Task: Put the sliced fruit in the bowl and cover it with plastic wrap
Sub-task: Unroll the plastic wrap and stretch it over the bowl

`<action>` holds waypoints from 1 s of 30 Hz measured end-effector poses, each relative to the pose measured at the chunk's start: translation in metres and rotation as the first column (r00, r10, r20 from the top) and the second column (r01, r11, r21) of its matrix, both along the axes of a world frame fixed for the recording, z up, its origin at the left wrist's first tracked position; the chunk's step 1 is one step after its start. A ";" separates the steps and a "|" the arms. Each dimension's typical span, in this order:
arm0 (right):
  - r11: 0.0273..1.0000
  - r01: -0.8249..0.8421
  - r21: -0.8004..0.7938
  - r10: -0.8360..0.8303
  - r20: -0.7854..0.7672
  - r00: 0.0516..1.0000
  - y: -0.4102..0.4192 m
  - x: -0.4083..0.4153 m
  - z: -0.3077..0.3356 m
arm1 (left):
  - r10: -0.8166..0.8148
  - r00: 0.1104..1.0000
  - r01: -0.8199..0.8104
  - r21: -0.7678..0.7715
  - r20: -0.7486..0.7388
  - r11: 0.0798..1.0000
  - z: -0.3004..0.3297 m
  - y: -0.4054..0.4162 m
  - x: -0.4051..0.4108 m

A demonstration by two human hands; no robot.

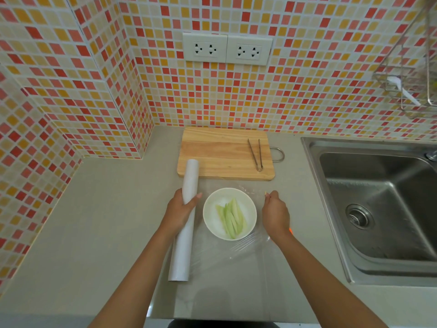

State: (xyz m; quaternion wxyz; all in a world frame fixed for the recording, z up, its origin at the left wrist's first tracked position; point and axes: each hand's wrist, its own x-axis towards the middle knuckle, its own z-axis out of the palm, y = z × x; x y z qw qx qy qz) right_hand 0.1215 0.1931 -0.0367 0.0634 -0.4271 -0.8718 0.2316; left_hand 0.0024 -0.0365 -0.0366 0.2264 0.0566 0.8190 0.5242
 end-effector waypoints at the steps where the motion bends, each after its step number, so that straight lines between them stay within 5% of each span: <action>1: 1.000 -0.003 0.005 0.003 0.007 1.000 0.000 0.000 0.000 | 0.006 1.000 -0.006 -0.012 -0.012 1.000 0.000 -0.001 0.000; 30: 1.000 -0.023 -0.016 0.023 0.004 1.000 -0.004 0.000 -0.011 | 0.052 0.995 -0.048 0.042 -0.091 0.998 -0.001 -0.011 0.003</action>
